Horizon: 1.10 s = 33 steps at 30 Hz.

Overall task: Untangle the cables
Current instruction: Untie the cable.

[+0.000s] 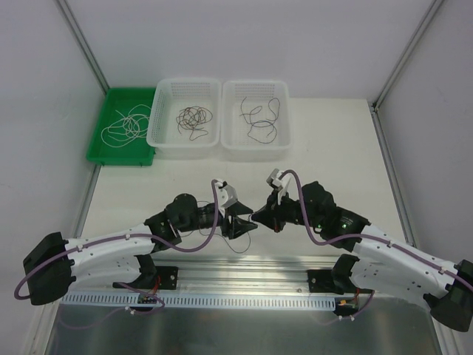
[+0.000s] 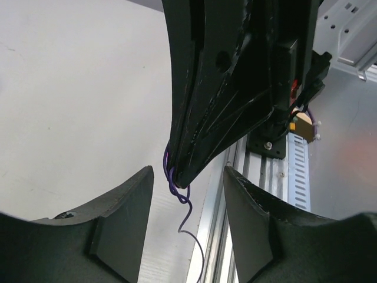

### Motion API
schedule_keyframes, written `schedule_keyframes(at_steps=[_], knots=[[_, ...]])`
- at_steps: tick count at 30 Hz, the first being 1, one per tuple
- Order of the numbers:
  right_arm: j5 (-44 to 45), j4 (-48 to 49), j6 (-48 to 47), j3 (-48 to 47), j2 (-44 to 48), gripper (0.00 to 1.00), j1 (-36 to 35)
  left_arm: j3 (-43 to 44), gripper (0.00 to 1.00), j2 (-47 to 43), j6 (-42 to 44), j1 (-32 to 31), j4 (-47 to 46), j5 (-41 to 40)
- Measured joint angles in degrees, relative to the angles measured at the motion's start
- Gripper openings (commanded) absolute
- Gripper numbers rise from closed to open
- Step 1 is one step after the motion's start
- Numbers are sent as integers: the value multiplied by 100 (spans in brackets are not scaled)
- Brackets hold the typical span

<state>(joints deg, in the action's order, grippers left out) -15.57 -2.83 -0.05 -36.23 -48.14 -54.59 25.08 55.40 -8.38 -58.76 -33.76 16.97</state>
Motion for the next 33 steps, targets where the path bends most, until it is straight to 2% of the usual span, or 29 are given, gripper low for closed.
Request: schedule_keyframes(at_steps=[2, 6, 7, 8, 19, 29, 33], knots=[[-17, -11, -63, -22, 0, 1, -28, 52, 49, 153, 0, 0, 92, 107], [-24, -87, -136, -46, 0, 1, -57, 94, 30, 240, -9, 33, 273, 221], [-24, -90, -157, -48, 0, 1, -61, 98, 10, 240, -7, 37, 302, 232], [-24, -92, -170, -48, 0, 1, -63, 103, 0, 240, -15, 37, 328, 221], [46, -44, -234, -63, 72, 1, -76, 17, 0, -72, -26, 111, 498, 153], [350, 306, 586, 90, 455, 1, -118, -726, 0, -813, -520, 107, -658, -428], [870, 245, 946, 236, 645, 1, -79, -1010, 0, -894, -597, 127, -879, -601]])
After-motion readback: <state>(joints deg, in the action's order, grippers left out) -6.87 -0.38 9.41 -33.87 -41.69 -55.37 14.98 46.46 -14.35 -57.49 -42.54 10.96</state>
